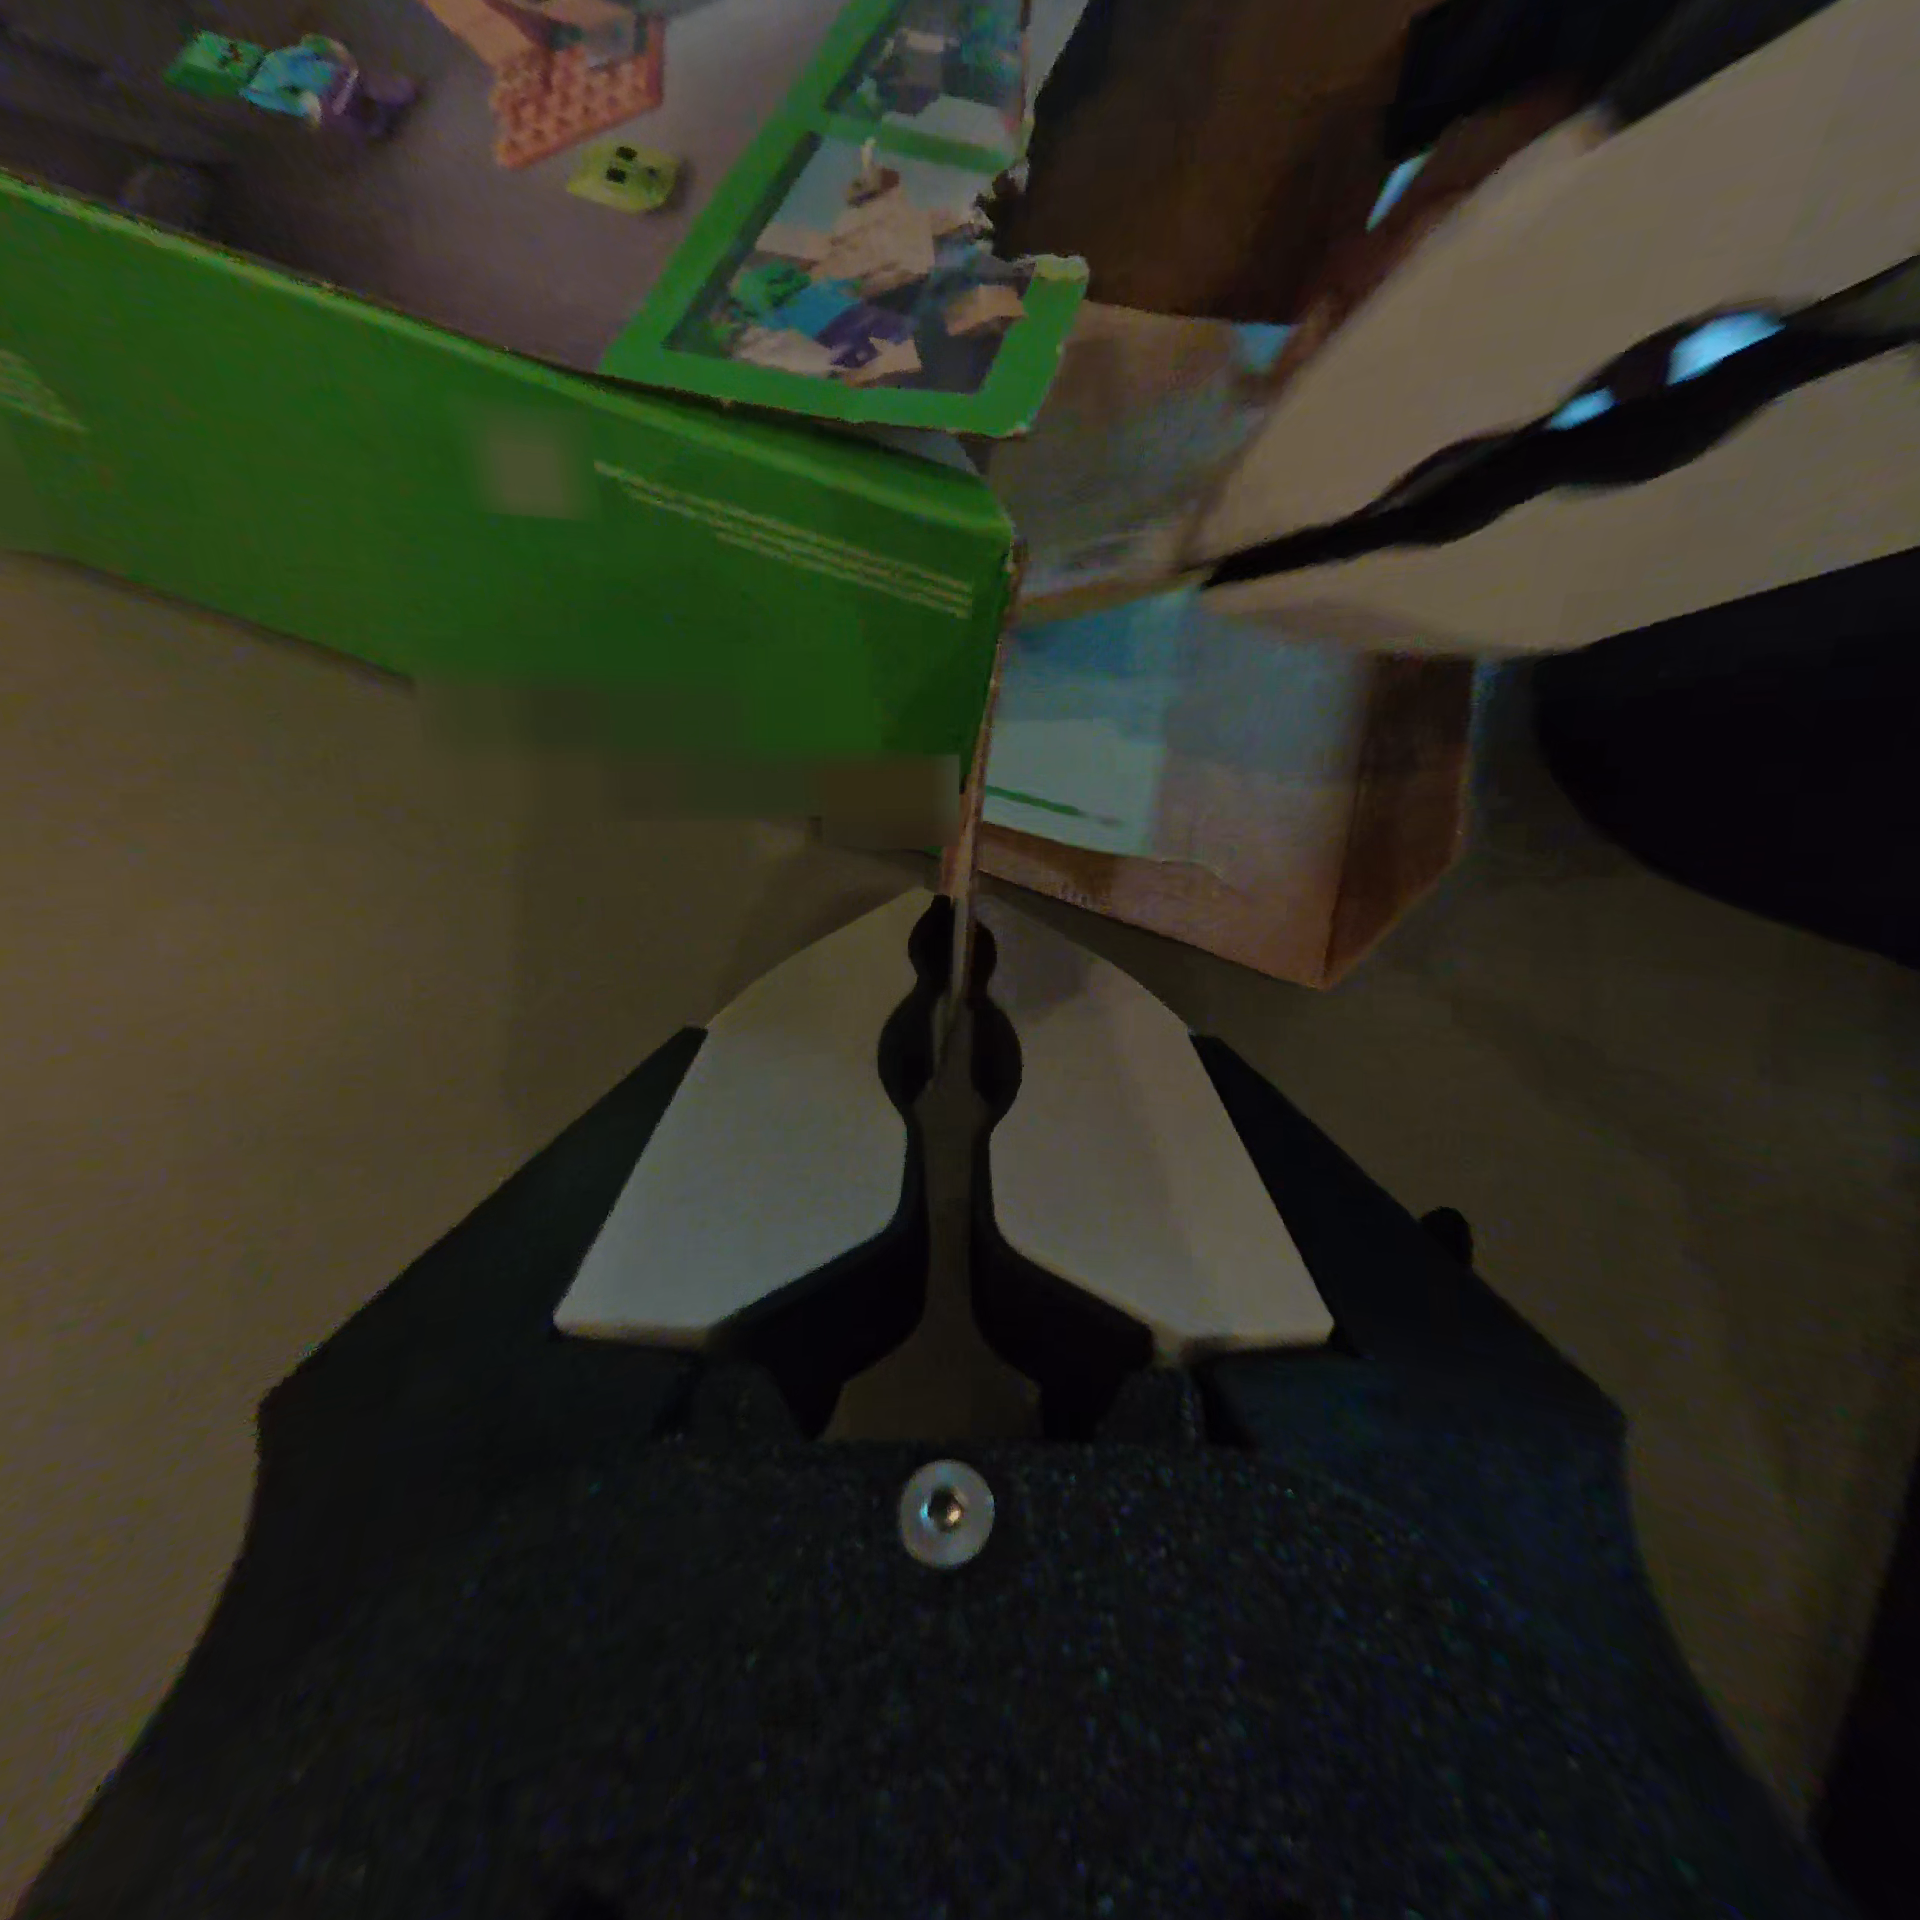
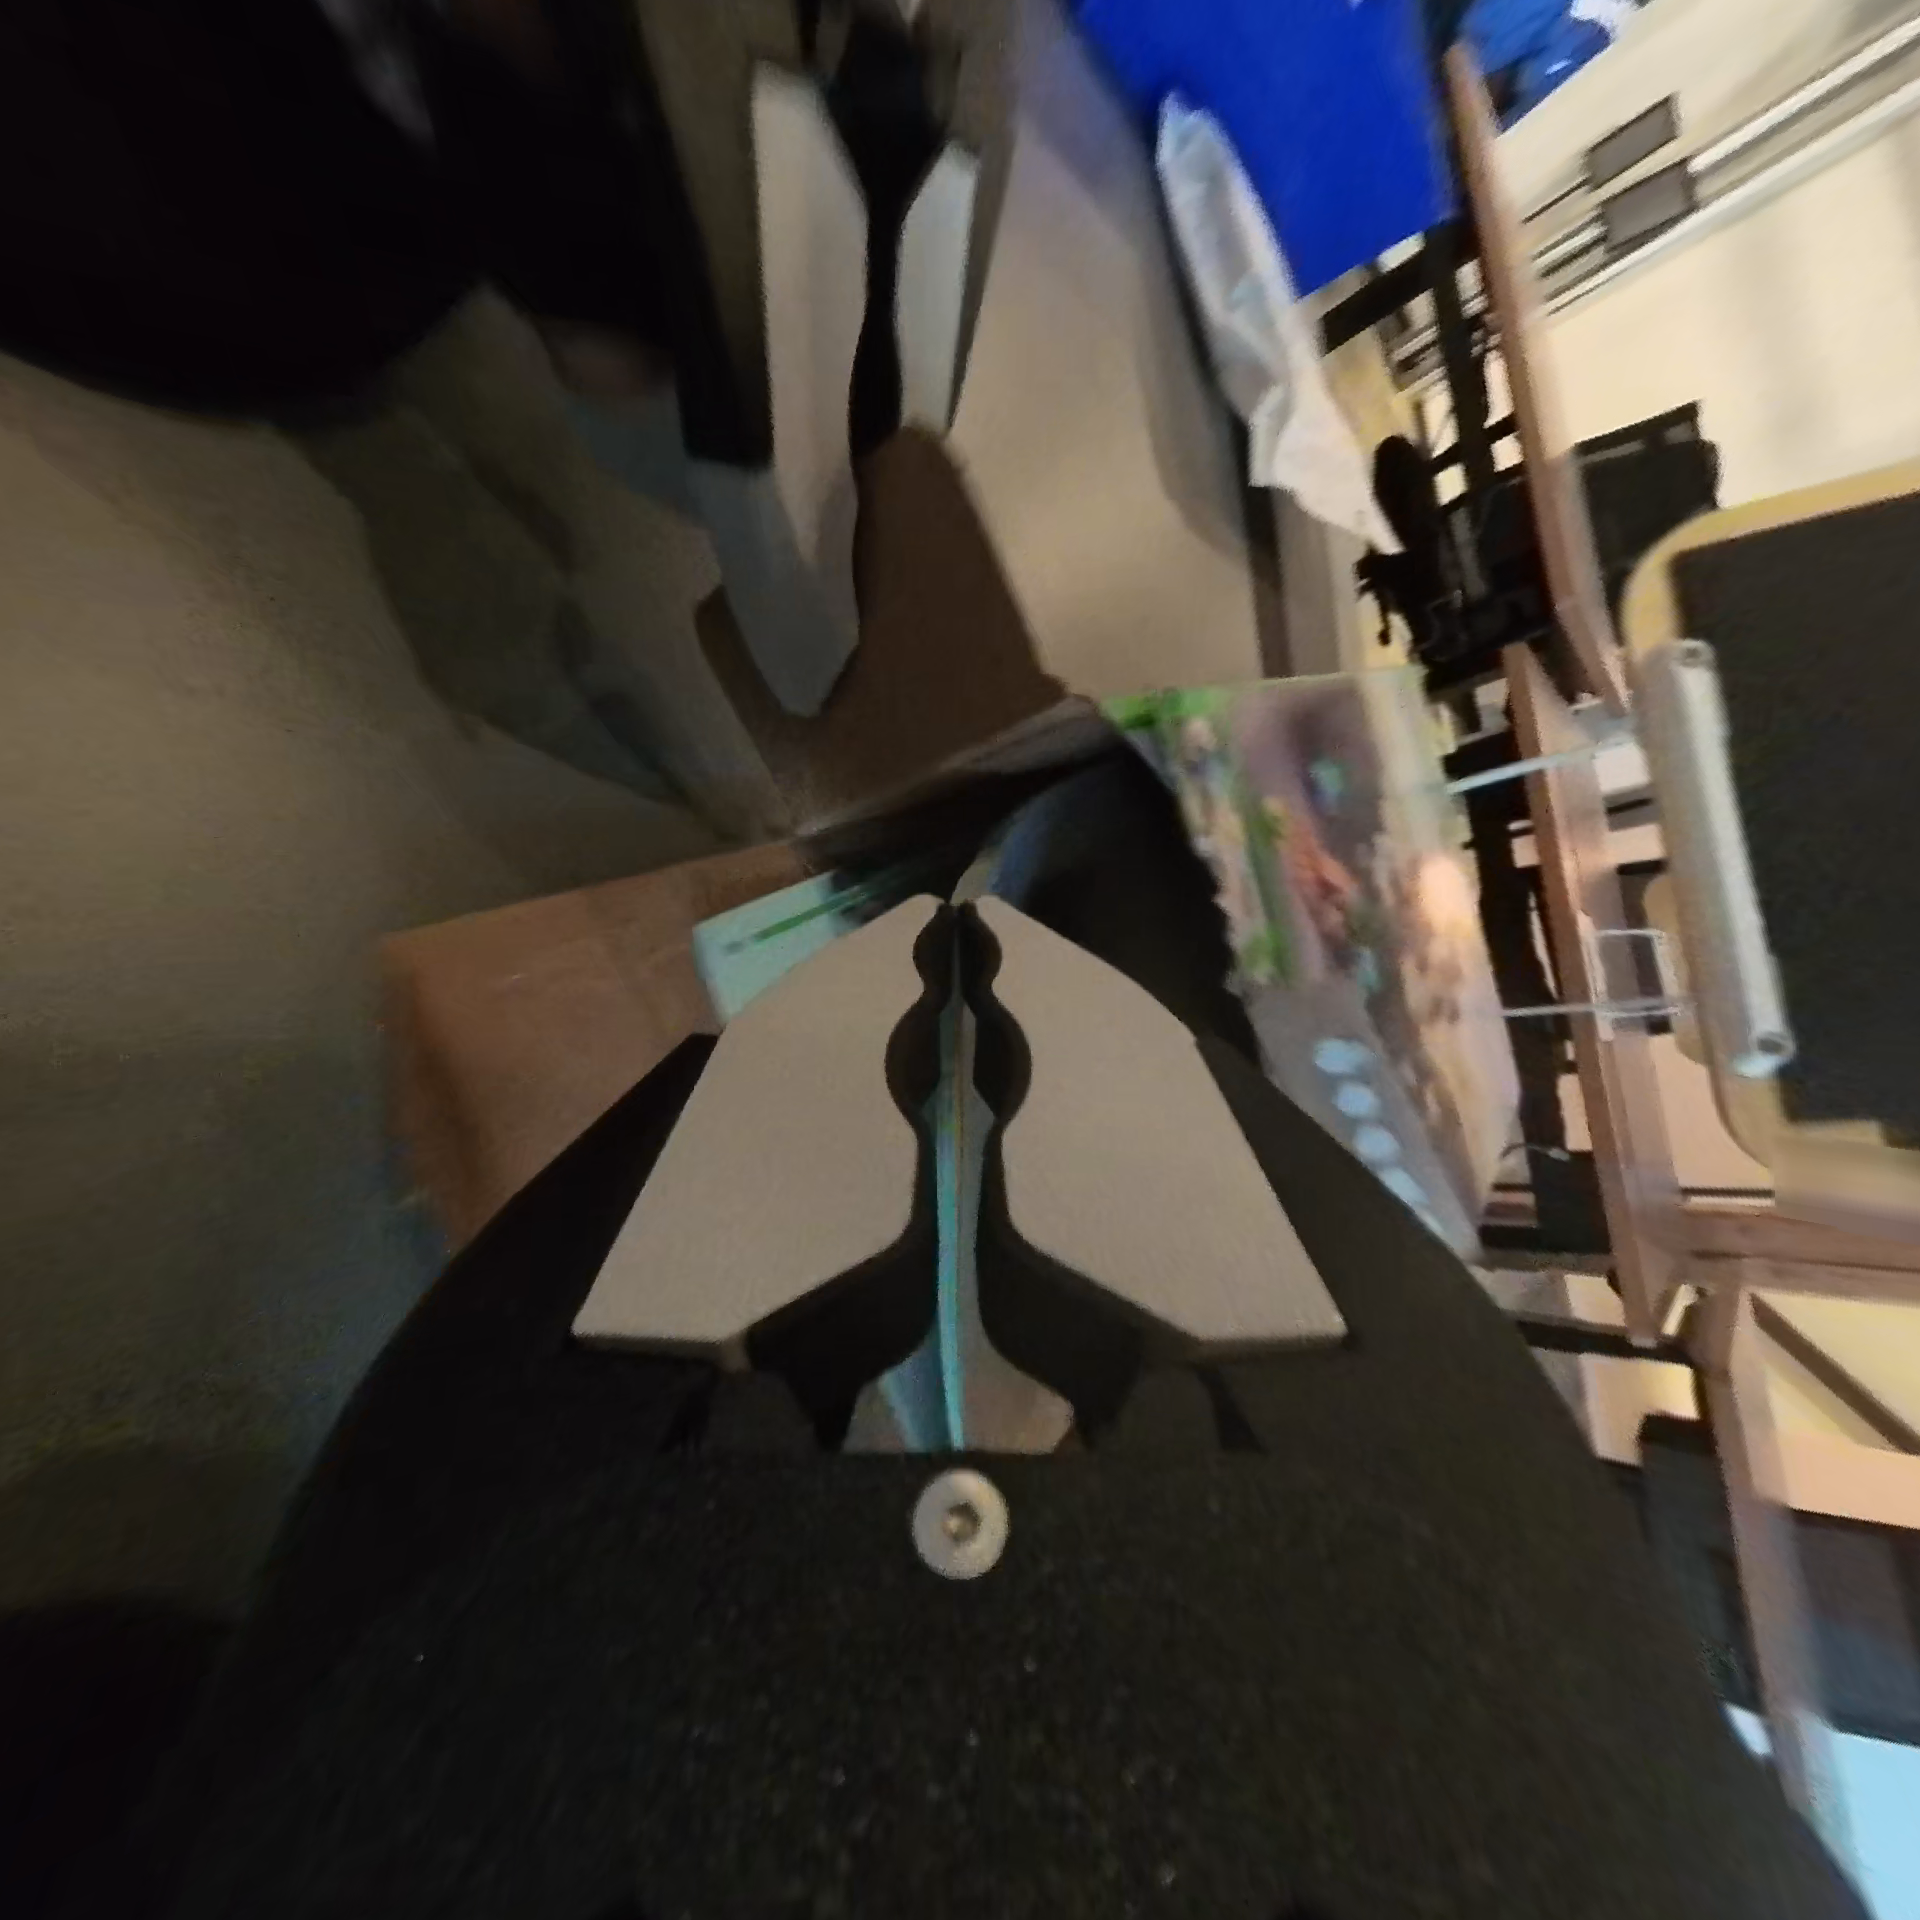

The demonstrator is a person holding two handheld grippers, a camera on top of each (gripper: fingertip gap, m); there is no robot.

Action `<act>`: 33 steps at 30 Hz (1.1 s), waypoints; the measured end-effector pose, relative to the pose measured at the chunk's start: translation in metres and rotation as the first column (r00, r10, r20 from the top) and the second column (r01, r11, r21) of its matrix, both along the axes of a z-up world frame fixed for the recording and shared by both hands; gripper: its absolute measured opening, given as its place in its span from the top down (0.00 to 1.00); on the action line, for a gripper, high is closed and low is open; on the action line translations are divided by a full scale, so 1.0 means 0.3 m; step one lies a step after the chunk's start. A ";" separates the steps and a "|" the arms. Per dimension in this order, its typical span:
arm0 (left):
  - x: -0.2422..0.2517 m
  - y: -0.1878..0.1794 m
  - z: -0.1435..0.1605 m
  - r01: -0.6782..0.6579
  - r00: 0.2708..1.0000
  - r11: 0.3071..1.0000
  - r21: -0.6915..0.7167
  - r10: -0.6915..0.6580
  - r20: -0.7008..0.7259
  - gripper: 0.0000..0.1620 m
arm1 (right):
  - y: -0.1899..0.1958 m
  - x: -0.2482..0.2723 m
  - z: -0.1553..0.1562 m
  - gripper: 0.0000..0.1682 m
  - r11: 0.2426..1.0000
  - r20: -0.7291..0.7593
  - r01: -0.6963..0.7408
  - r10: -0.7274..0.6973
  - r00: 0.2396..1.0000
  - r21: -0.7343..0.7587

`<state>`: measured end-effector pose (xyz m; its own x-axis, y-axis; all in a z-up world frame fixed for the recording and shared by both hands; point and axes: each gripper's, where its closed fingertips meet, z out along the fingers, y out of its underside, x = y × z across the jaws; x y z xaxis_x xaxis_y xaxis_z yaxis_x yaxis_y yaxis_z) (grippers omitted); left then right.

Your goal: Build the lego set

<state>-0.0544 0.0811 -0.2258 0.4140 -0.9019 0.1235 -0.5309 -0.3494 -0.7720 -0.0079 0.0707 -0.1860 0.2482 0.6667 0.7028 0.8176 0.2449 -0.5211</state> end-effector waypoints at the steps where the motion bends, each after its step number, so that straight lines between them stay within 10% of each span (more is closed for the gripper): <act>1: 0.001 0.002 -0.002 -0.008 1.000 1.000 0.004 0.008 -0.006 0.99 | -0.014 0.004 0.019 1.00 1.000 -0.020 -0.001 0.001 1.000 0.004; 15: 0.011 0.052 -0.004 -0.103 0.994 0.994 0.028 0.104 -0.020 0.99 | -0.175 -0.019 -0.065 0.99 0.994 -0.003 0.103 -0.103 0.995 0.043; 33: -0.050 0.376 -0.006 0.024 0.997 0.999 0.034 -0.022 -0.077 0.99 | 0.096 -0.340 -0.077 0.99 0.979 0.110 0.198 -0.202 0.973 0.047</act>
